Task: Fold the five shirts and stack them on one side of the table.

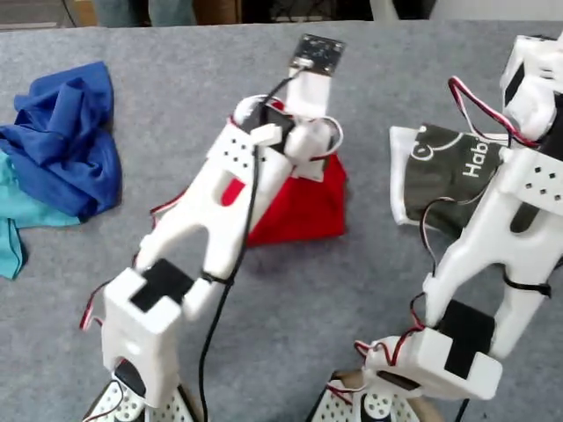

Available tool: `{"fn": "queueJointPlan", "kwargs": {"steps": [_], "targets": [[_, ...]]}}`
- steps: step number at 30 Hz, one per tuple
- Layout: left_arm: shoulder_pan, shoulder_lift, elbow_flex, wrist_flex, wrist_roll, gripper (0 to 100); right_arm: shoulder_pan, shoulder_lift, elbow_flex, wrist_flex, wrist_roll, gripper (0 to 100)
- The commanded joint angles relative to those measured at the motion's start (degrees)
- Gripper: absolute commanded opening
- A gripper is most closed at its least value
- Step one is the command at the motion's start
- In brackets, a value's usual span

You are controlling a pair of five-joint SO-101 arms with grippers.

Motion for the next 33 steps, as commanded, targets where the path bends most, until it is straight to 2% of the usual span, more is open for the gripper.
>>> {"fn": "queueJointPlan", "kwargs": {"steps": [1,3,6,9,11,15,20,23,29,33], "targets": [[1.63,1.23,-5.05,-0.88,0.62,3,0.26,-2.24,-1.89,-1.32,-0.18,1.5],[2.15,1.93,-5.49,-0.88,0.62,6,-0.53,-2.24,-1.63,-1.32,-0.18,1.5],[3.03,1.93,-5.58,-1.05,1.05,19,-1.67,-2.15,-1.45,-1.32,-0.18,1.5],[1.80,1.85,-5.58,-0.62,7.21,31,-2.29,-2.07,-1.27,-1.32,-0.18,1.5],[-0.40,0.35,-6.99,1.93,10.64,32,-3.16,-1.45,-0.57,-1.76,-0.18,1.5],[-9.27,-3.87,-12.35,8.26,10.90,29,-6.42,1.63,-0.13,-2.81,-0.18,1.5],[-23.25,-4.57,-11.91,12.57,10.20,18,-13.80,6.90,-0.31,-0.62,0.26,1.5],[-26.59,0.09,-4.44,8.35,8.70,11,-21.98,11.12,-0.13,3.34,4.13,1.5],[-27.12,14.24,8.92,-10.73,9.05,3,-32.18,27.56,-0.66,8.53,5.80,1.5],[-31.96,19.25,8.40,-11.25,9.23,3,-36.92,35.65,-4.35,9.49,5.89,1.5]]}}
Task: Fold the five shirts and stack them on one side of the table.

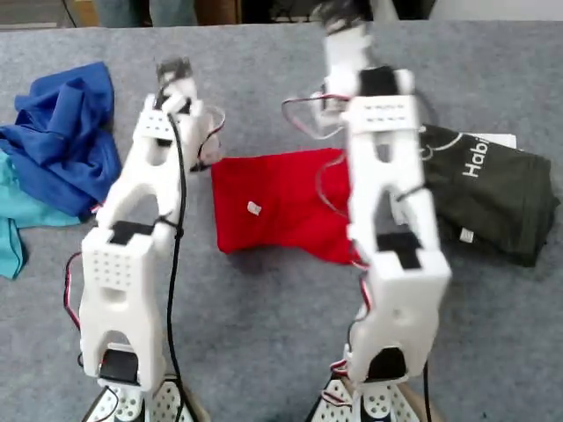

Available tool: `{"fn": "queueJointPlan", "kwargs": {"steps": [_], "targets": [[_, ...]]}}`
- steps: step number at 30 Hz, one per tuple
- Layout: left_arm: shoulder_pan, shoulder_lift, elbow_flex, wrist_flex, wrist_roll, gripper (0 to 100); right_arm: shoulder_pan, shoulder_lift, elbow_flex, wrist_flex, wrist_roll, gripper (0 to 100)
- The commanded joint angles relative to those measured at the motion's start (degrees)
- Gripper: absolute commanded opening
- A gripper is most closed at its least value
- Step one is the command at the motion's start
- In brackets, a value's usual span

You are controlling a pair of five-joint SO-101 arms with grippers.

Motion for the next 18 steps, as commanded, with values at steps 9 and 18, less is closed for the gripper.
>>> {"fn": "queueJointPlan", "kwargs": {"steps": [9,18], "targets": [[-7.96,5.01,-7.60,-1.32,0.00,3,-8.70,14.11,-14.64,9.49,0.44,1.5],[-8.13,6.24,-8.22,-1.67,-0.26,3,-8.53,18.42,-22.81,22.07,0.44,1.5]]}}
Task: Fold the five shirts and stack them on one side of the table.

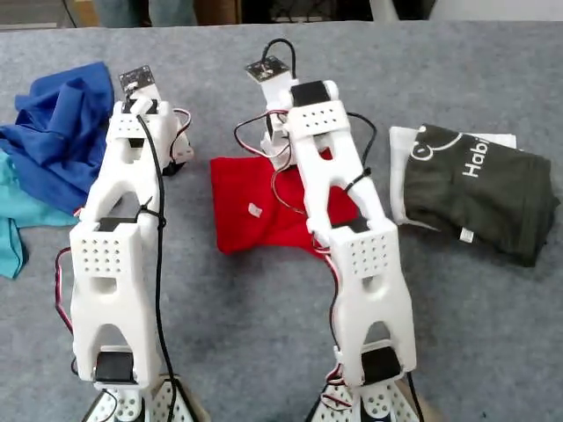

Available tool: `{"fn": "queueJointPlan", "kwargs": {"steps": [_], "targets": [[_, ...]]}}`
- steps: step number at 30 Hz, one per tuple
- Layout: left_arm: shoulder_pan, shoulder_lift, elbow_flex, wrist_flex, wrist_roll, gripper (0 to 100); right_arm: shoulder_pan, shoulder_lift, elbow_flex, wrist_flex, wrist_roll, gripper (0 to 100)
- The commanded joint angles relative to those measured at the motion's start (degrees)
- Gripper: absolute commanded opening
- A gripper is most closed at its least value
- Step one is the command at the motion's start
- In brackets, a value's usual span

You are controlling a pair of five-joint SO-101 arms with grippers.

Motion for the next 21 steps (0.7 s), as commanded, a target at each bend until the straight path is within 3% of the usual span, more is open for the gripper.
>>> {"fn": "queueJointPlan", "kwargs": {"steps": [1,10,17,21], "targets": [[-1.71,0.09,-1.98,-0.97,-0.53,3,-0.53,-0.66,-4.62,5.01,0.62,1.5],[-1.71,0.09,-1.98,-1.05,-0.53,3,2.29,-6.81,2.95,9.14,4.04,1.4],[-1.71,0.09,-1.98,-1.05,-0.62,3,3.96,-26.77,32.84,8.70,12.84,1.4],[-1.71,0.09,-1.98,-0.79,-0.62,3,6.86,-39.43,49.36,2.73,15.91,1.5]]}}
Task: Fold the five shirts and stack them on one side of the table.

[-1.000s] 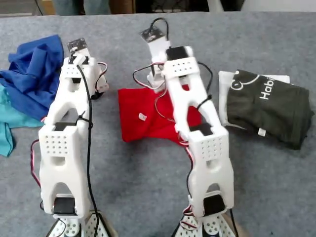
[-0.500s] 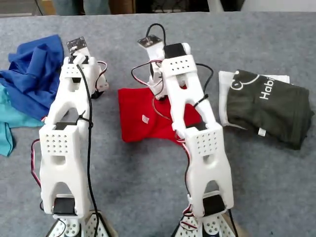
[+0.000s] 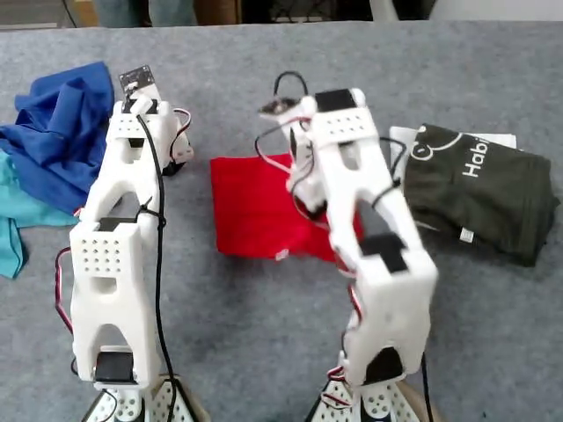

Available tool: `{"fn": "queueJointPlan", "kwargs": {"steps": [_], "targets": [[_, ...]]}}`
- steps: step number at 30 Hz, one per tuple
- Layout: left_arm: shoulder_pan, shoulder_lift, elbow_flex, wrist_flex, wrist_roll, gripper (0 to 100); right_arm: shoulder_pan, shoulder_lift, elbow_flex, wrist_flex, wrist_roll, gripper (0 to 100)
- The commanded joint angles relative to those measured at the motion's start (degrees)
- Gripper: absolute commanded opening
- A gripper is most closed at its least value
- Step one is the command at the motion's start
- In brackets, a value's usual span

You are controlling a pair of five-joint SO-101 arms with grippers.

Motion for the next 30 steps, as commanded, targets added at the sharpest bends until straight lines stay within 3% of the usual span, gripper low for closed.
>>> {"fn": "queueJointPlan", "kwargs": {"steps": [1,6,11,15,20,25,30], "targets": [[-1.63,0.09,-1.98,-0.70,-0.62,3,4.57,-13.32,14.37,-6.15,3.08,1.5],[-0.92,-0.53,-1.98,-0.26,-0.79,3,12.75,-17.98,27.65,-17.23,7.12,1.5],[1.71,-6.68,-13.76,13.10,-9.32,3,16.62,-21.93,22.37,-10.29,6.95,1.5],[8.92,-9.14,-22.64,18.99,-12.92,3,15.91,-25.27,17.01,-8.62,0.97,1.5],[16.66,-4.75,-22.81,13.27,-13.27,3,9.93,-23.96,18.24,-16.62,-7.74,1.5],[15.87,7.91,-17.98,7.21,-12.92,3,8.88,-16.66,26.42,-27.69,-15.47,1.5],[11.56,13.80,-27.65,7.82,-12.92,3,12.04,-7.69,29.85,-32.26,-15.82,1.5]]}}
